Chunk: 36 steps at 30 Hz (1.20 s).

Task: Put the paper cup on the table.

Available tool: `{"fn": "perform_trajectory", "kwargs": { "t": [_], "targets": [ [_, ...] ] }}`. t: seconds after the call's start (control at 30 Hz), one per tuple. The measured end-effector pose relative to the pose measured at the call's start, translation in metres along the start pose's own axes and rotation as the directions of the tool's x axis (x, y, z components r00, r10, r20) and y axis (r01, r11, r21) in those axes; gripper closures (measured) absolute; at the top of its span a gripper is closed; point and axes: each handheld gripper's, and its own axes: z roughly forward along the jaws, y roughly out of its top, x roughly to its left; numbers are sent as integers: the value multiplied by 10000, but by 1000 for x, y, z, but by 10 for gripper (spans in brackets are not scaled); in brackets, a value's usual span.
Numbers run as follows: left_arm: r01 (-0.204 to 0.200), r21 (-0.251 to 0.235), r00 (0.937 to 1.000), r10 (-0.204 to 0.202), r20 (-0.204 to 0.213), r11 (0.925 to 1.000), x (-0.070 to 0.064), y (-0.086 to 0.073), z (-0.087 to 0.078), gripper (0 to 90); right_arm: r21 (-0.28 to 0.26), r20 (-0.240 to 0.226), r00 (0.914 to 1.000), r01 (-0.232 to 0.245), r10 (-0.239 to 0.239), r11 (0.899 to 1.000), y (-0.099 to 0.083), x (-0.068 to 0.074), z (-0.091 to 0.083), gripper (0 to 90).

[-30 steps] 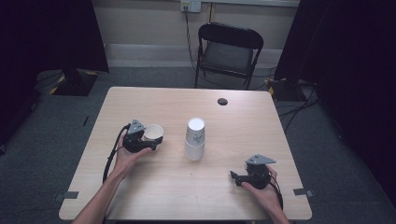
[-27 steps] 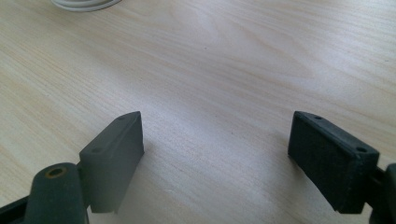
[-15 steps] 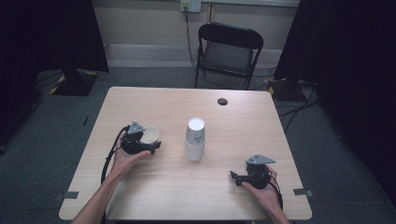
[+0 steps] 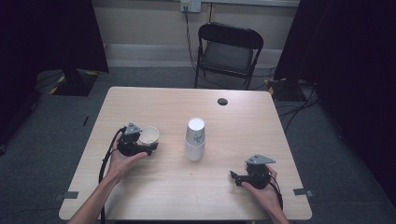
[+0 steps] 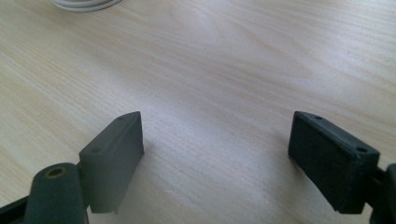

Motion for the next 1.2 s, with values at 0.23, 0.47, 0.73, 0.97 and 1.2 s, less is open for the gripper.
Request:
{"fn": "perform_trajectory", "kwargs": {
  "t": [0.23, 0.47, 0.73, 0.97, 1.2],
  "targets": [
    [161, -303, 9998, -163, -61, 9994, 1, -9, -18, 158, 3, 0, 10000, -3, 3, 10000, 0, 0, 0, 177],
    [114, 31, 9994, -113, -329, 9999, -1, -19, -37, 158, 8, 8, 10000, -16, 16, 10000, 1, 0, 1, 177],
    [-574, -5, 9934, 570, -994, 9984, -4, -32, -72, 160, 2, 16, 10000, -18, 18, 10000, 1, 0, 1, 177],
    [-639, 631, 9892, 716, -1281, 9960, -1, -53, -84, 159, 11, 55, 10000, -53, 53, 10000, 2, 0, 2, 177],
    [65, 1601, 9882, 182, -1524, 9871, -4, -82, -87, 189, 17, 55, 10000, -56, 56, 10000, 2, 0, 2, 177]
  ]
}}
